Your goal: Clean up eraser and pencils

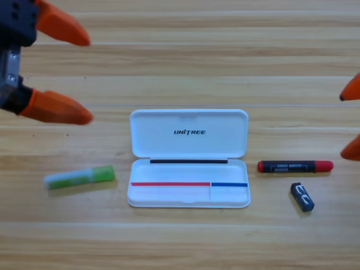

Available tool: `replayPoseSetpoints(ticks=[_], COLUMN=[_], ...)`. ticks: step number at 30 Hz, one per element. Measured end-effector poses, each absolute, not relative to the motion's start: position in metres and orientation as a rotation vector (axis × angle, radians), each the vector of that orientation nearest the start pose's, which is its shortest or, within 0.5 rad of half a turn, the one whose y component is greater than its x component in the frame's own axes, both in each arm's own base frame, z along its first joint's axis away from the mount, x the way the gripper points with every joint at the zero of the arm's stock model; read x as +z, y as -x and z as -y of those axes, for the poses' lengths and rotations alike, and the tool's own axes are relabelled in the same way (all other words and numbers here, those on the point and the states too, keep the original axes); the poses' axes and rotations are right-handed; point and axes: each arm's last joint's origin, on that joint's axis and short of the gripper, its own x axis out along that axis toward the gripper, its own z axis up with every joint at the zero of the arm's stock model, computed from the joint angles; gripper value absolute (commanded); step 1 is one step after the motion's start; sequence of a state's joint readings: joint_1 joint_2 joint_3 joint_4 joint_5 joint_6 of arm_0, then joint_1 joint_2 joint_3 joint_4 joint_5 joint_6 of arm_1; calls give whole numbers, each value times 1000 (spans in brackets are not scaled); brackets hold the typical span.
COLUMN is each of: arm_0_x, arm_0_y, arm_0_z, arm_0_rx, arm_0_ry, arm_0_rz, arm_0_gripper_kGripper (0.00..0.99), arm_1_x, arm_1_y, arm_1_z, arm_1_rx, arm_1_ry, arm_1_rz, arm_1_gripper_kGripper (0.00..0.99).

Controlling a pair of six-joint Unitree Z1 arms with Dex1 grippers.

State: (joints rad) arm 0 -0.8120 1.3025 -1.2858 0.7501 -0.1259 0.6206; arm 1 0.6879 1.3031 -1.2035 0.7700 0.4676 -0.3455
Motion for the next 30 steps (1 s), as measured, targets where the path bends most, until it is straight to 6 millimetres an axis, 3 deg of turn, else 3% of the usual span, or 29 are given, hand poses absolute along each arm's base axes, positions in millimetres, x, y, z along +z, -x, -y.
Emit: replayPoseSetpoints(ticks=[5, 10, 12, 17, 24, 30], arm_0_x=[408, 378, 363, 325, 282, 263], arm_0_y=[-155, -196, -216, -248, -254, -258], arm_0_z=[150, 145, 142, 138, 138, 140], arm_0_rx=[-907, -869, -851, -828, -866, -877], arm_0_ry=[-995, -1104, -1125, -1144, -1155, -1152], arm_0_rz=[-479, -655, -732, -916, -1046, -1067], arm_0_gripper_kGripper=[980, 979, 979, 979, 979, 979], arm_1_x=[379, 370, 360, 312, 249, 220], arm_1_y=[-157, -168, -178, -213, -246, -257], arm_1_z=[-145, -143, -149, -177, -210, -221], arm_1_rx=[974, 751, 688, 640, 582, 495], arm_1_ry=[408, 387, 395, 447, 380, 375], arm_1_rz=[-807, -873, -920, -1105, -1280, -1342], arm_1_gripper_kGripper=[982, 983, 983, 986, 986, 977])
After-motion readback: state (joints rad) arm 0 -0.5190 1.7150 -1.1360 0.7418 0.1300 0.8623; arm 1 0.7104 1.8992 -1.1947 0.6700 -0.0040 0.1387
